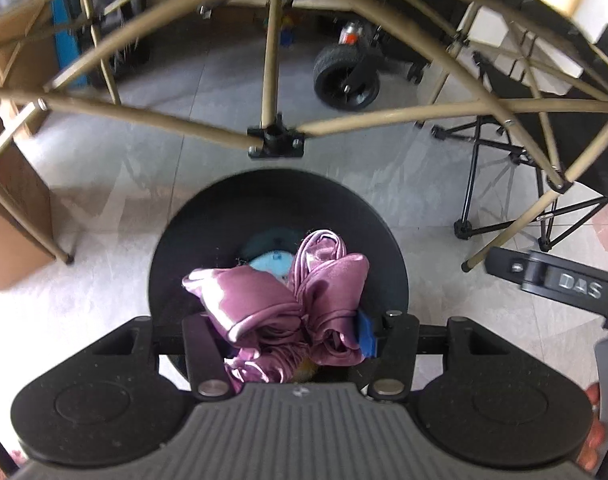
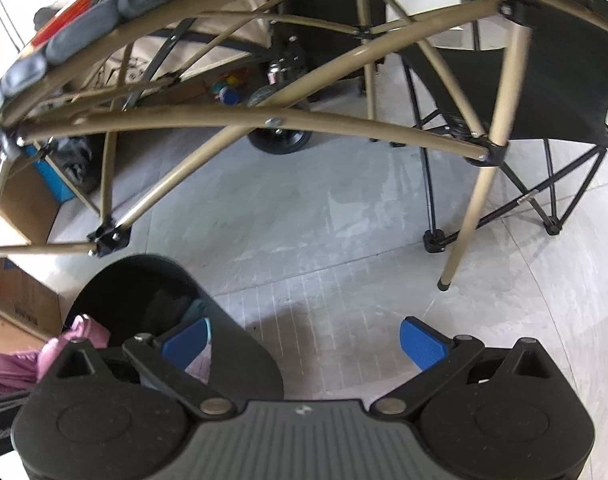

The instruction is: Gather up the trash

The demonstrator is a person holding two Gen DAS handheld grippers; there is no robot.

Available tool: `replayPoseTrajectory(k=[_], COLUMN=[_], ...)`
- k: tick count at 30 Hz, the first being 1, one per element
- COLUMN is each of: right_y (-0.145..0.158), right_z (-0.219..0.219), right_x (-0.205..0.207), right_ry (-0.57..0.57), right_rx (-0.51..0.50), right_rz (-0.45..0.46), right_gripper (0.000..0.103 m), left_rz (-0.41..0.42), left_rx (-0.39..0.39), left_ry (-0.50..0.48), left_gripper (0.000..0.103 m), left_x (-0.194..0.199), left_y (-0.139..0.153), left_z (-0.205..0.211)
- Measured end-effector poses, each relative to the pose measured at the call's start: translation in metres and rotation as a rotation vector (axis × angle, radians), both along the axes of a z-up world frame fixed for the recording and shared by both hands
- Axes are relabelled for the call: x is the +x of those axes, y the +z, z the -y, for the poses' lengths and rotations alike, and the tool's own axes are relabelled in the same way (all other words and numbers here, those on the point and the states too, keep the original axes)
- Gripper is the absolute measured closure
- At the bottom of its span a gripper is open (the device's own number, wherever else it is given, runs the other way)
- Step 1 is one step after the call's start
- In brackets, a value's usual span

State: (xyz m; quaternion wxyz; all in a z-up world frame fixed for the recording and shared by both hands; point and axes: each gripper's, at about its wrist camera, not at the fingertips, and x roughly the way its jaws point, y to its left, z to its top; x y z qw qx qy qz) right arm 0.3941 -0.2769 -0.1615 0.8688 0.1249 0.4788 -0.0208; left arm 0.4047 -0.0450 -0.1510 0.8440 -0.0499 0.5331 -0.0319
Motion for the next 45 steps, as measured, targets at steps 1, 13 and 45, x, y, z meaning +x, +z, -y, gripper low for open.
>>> replayPoseTrajectory(k=[1, 13, 45], right_y=[0.000, -0.011, -0.007], right_z=[0.002, 0.004, 0.001], right_x=[0.001, 0.004, 0.001], right_ry=[-0.010, -0.052, -0.046], right_rx=[-0.001, -0.026, -0.032], right_rz=[0.004, -0.012, 0.002], right_gripper=[0.000, 0.000, 0.000], left_rz=[-0.017, -0.107, -0.122], left_rx=[-0.009, -0.038, -0.045], left_ry=[0.008, 0.038, 0.023], left_gripper=[0.050, 0.050, 0.000], left_x=[0.004, 0.016, 0.012], left_y=[-0.003, -0.023, -0.020], left_z=[0.000, 0.002, 0.005])
